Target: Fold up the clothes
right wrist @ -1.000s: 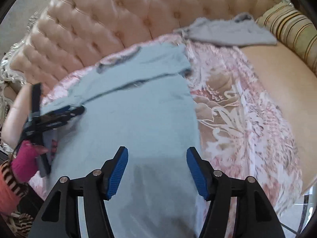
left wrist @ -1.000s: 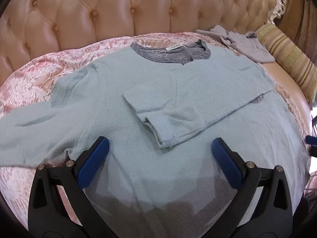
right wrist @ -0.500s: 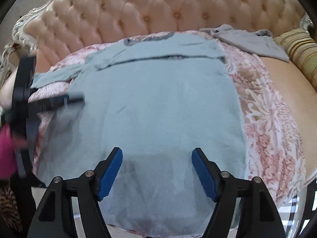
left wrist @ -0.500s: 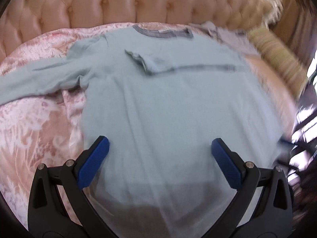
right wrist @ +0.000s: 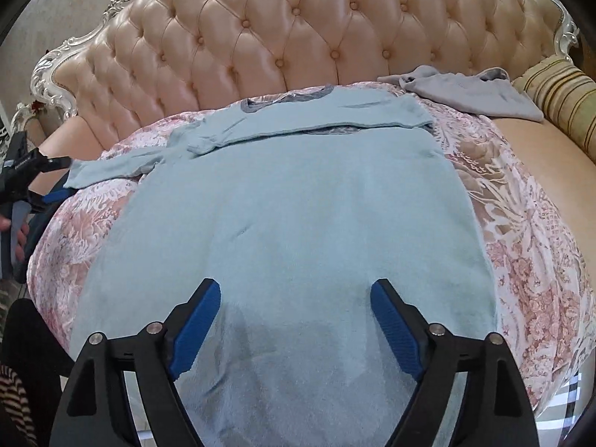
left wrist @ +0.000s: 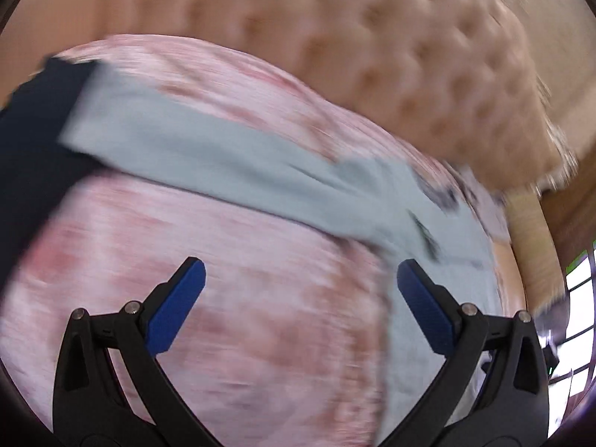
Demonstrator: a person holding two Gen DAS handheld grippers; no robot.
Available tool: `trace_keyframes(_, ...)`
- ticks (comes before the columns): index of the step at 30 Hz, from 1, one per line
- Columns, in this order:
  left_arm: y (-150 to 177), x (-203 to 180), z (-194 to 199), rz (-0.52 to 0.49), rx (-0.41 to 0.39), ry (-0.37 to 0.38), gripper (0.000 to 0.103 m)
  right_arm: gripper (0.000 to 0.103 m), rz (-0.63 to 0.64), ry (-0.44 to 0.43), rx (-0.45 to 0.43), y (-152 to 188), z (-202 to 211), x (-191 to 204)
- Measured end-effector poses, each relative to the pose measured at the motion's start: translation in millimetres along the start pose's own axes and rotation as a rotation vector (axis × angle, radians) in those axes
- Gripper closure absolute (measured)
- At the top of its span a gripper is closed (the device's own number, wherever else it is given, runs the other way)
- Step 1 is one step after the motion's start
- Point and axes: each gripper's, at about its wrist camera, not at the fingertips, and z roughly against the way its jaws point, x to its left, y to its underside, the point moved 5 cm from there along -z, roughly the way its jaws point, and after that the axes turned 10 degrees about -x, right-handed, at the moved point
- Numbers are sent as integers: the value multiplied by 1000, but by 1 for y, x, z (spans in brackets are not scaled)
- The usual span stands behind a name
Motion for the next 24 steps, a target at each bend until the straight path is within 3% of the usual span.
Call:
trace_keyframes(6, -26, 89, 16, 347, -104, 36, 2, 6, 51, 7, 18, 2, -5, 8)
trace_keyframes(7, -29, 97, 15, 385, -110, 52, 6, 3, 64, 10, 23, 2, -6, 10)
trace_keyframes(8, -31, 102, 14, 412, -111, 58, 17, 1, 80, 16, 28, 3, -7, 12)
trace_keyframes(9, -33, 106, 12, 431, -105, 58, 25, 1, 95, 22, 34, 4, -8, 13)
trace_keyframes(12, -32, 111, 3, 472, -72, 69, 26, 0, 113, 33, 40, 6, -10, 15)
trace_keyframes(14, -36, 109, 2, 462, -81, 83, 33, 0, 112, 33, 39, 6, -10, 14)
trace_keyframes(17, -46, 107, 4, 433, -112, 84, 34, 0, 114, 33, 41, 6, -9, 15)
trace_keyframes(24, -50, 120, -9, 471, -98, 10, 43, 0, 117, 33, 42, 6, -9, 15)
